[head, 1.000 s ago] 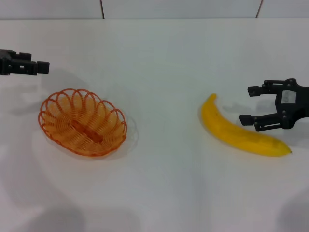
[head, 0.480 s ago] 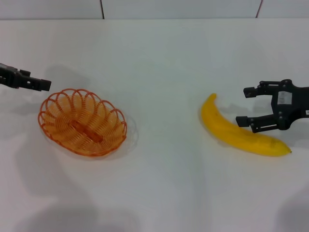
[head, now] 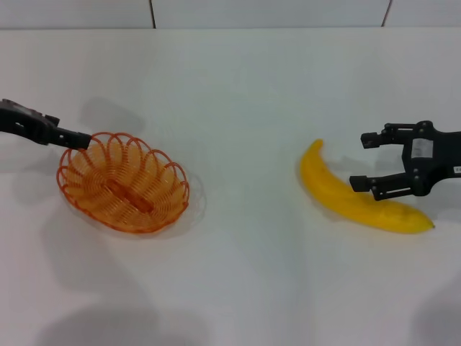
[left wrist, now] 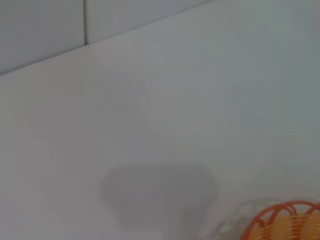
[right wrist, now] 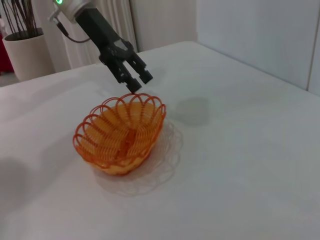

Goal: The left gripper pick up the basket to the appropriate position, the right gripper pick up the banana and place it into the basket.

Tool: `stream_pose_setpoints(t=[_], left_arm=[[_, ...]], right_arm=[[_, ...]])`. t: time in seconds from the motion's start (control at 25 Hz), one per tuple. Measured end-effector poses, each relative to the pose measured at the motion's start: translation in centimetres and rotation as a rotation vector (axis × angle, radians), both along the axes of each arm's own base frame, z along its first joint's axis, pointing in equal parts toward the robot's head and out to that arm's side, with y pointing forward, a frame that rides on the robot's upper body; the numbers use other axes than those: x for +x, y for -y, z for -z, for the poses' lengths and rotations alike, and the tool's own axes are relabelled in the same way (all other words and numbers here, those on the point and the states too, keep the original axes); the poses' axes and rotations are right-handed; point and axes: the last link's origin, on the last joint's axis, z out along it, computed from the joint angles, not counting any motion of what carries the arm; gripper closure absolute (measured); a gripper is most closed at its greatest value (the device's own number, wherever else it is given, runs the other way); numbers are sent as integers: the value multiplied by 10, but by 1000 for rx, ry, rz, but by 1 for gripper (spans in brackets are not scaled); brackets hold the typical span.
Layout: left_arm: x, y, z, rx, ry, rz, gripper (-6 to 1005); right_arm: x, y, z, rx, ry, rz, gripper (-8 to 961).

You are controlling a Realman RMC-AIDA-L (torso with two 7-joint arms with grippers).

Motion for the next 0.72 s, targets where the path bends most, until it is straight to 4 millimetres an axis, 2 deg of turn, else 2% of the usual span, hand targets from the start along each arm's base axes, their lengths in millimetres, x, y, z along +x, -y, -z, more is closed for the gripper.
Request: stream_pose_setpoints(t=[0.56, 0.72], left_arm=[[5, -3, 16, -1, 9, -6, 153], [5, -2, 26, -42, -33, 8, 153]], right_arm=[[-2, 0, 3, -23, 12, -10, 60], [-3, -1, 3, -21, 8, -11, 59]])
